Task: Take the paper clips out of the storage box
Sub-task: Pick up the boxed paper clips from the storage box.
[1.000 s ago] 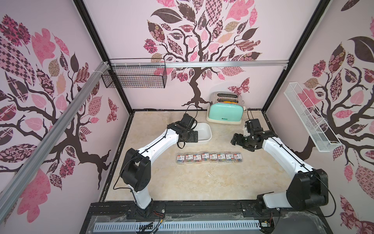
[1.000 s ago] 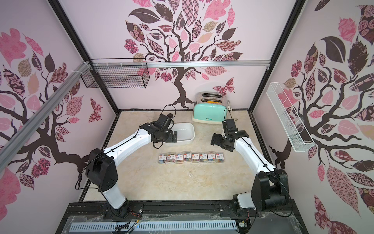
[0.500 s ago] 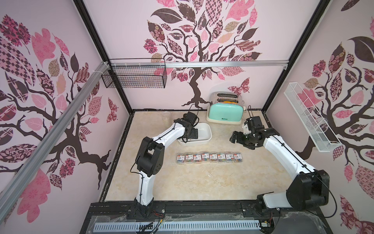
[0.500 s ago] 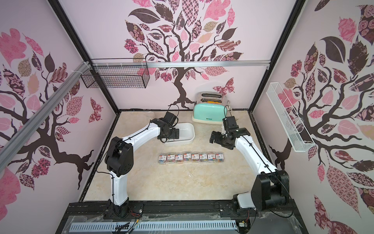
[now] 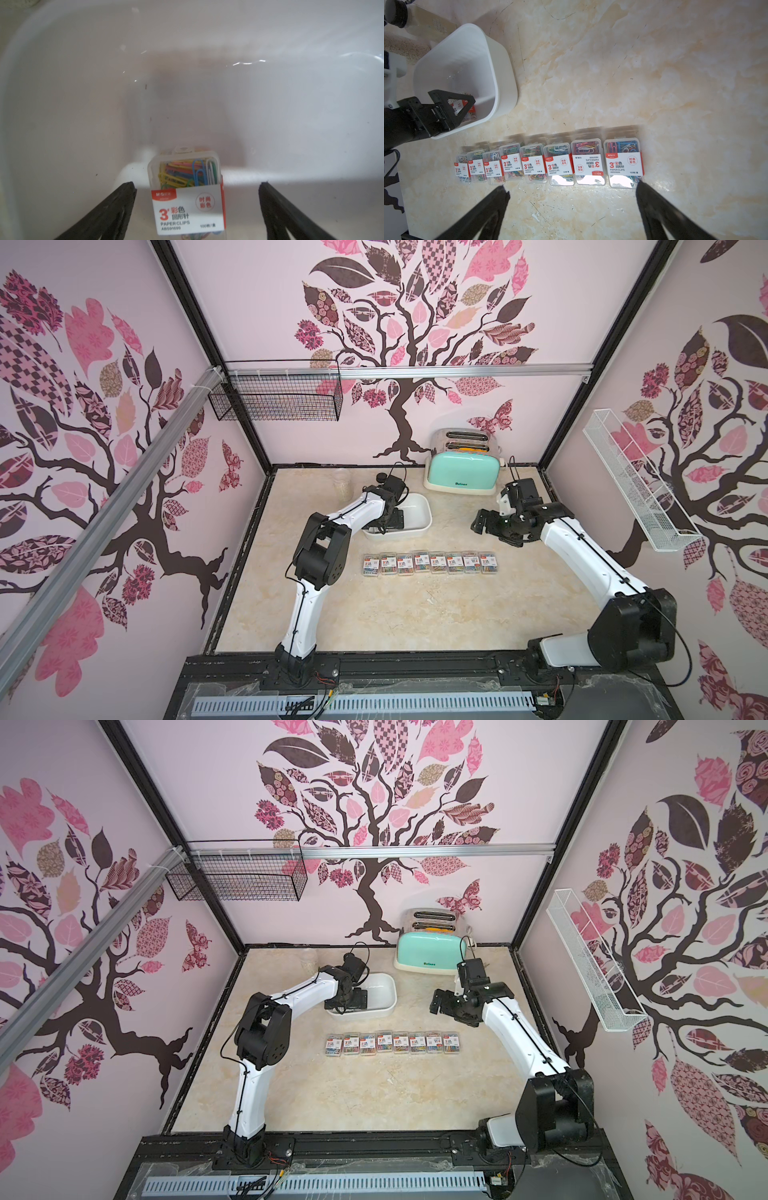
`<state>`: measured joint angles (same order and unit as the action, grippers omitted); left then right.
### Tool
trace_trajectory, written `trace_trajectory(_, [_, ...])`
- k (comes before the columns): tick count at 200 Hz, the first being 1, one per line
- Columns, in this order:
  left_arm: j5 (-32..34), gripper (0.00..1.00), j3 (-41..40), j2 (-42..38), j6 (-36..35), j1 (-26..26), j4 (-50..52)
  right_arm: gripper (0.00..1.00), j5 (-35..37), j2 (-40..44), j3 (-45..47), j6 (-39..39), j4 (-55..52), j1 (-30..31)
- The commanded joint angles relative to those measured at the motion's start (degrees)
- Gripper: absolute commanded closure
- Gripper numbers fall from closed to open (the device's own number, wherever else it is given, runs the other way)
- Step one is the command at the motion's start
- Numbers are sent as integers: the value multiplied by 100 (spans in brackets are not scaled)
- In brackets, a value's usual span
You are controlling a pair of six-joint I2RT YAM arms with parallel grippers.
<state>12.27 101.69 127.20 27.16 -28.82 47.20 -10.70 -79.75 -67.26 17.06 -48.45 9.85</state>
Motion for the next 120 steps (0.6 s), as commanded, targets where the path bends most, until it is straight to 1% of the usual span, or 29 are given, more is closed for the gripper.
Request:
trace_trajectory(1, [-96,2,166,164,37,4,-1,1,-20,-28,-253,-67,-59,26])
trace_trajectory(23, [-159,3,62,174,61,5,-154,1,-39,-29,-253,-62,-51,26])
trace_trajectory(59, [-173,11,18,210,84,8,-220,1,-63,-58,-262,-42,-28,26])
trace_trajectory(82, [-171,17,-28,205,63,6,-324,1,-83,-80,-248,-34,-22,24])
trace_trajectory(99, [-177,19,-49,234,59,12,-334,1,-81,-98,-248,-25,-15,25])
trace_trajectory(120, [-215,25,-62,309,30,16,-355,1,-93,-127,-262,-24,-25,26])
